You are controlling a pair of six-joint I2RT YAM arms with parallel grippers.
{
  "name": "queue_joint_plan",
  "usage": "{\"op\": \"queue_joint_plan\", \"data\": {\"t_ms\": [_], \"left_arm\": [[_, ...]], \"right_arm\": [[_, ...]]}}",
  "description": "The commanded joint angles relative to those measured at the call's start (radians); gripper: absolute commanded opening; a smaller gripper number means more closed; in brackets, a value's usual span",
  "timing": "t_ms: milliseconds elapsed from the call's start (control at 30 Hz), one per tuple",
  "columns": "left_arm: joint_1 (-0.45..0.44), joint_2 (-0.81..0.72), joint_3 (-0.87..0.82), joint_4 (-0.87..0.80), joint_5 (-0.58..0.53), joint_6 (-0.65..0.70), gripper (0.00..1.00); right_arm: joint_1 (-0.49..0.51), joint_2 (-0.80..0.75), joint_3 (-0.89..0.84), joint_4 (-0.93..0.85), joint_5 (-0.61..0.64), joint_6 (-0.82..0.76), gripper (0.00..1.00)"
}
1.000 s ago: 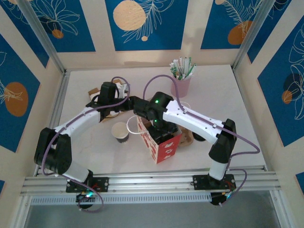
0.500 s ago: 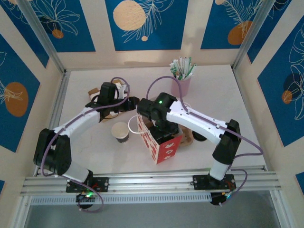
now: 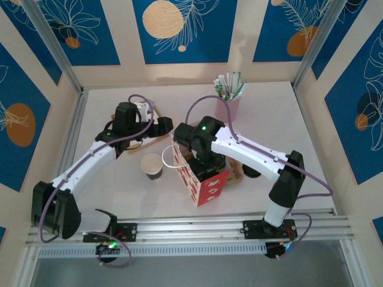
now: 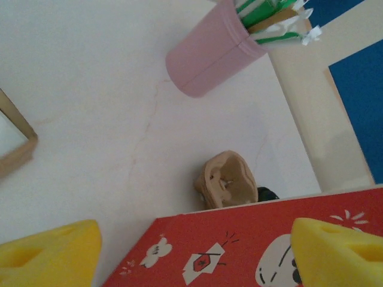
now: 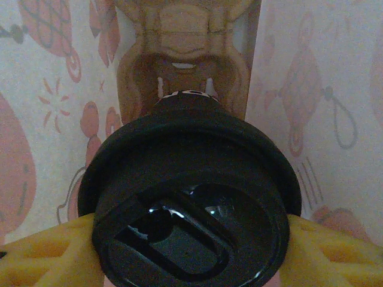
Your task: Pack the takeout coffee
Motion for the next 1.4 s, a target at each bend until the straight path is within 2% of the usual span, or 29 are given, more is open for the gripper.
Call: {"op": "queue_joint_plan", "data": {"t_ms": [0, 67, 233, 633, 1067, 1367], "left_arm": [[0.015, -0.064, -0.001, -0.064, -0.061, 0.003, 0.94], [0.017, -0.104, -0.007, -0.093, -0.087, 0.007, 1.00], [0.020, -0.238, -0.036, -0.173, -0.143, 0.023, 1.00], [0.020, -0.500, -0.161, -0.263, -0.143, 0.072, 1.00], [0.020, -0.569, -0.198, -0.187, -0.043, 0.067, 1.00], [0.019, -0.558, -0.215, -0.133, -0.006, 0.055, 1.00]], "right_arm": [[-0.004, -0.045, 0.000, -0.022, -0.026, -0.004, 0.58], [-0.005, -0.045, -0.001, -0.022, -0.027, -0.007, 0.58], [-0.008, -0.053, -0.009, -0.013, -0.032, -0.016, 0.58], [-0.013, -0.078, -0.019, 0.017, -0.028, -0.035, 0.58], [-0.015, -0.106, -0.065, 0.053, -0.013, -0.041, 0.58], [-0.013, -0.117, -0.076, 0.085, -0.002, -0.051, 0.58]]}}
